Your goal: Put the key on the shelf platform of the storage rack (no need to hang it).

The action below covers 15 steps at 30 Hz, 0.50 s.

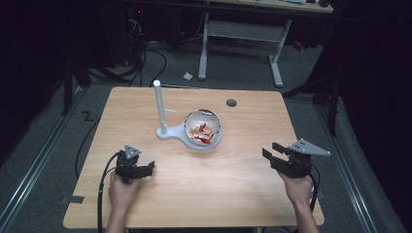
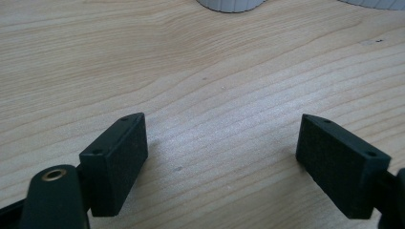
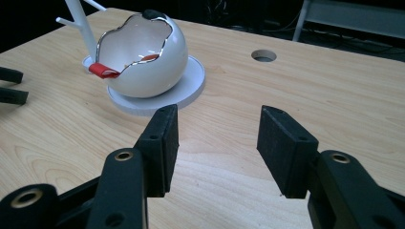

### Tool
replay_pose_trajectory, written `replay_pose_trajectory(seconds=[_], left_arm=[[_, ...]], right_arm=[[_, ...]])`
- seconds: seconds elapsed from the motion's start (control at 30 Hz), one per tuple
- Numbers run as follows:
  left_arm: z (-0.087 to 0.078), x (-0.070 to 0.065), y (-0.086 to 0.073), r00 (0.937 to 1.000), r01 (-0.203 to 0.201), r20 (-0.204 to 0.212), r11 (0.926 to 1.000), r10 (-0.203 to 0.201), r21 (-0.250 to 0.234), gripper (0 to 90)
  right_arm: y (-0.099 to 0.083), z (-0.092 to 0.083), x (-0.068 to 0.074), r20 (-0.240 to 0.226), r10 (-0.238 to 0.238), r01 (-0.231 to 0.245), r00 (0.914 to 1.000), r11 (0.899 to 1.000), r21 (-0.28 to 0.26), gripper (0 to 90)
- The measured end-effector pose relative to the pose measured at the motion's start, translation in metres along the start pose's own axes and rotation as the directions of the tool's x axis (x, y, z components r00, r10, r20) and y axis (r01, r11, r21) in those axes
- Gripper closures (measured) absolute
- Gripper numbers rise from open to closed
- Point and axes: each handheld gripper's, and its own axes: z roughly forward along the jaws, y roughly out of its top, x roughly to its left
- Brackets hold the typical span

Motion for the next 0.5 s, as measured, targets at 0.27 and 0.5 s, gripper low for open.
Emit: replay_pose_trajectory(seconds=[0.27,0.5], left_arm=[[0.000,0.000,0.000,1.0000,0.000,0.000,1.0000,0.000,0.000,18.4],[0.000,0.000,0.000,1.0000,0.000,0.000,1.0000,0.000,0.000,18.4]], right_arm=[[-0.010,0.008,0.001,0.008,0.006,-0.006,0.9999,1.000,0.015,49.3],[-0.018,0.016,0.001,0.025,0.006,-0.007,0.9997,0.999,0.035,49.4]])
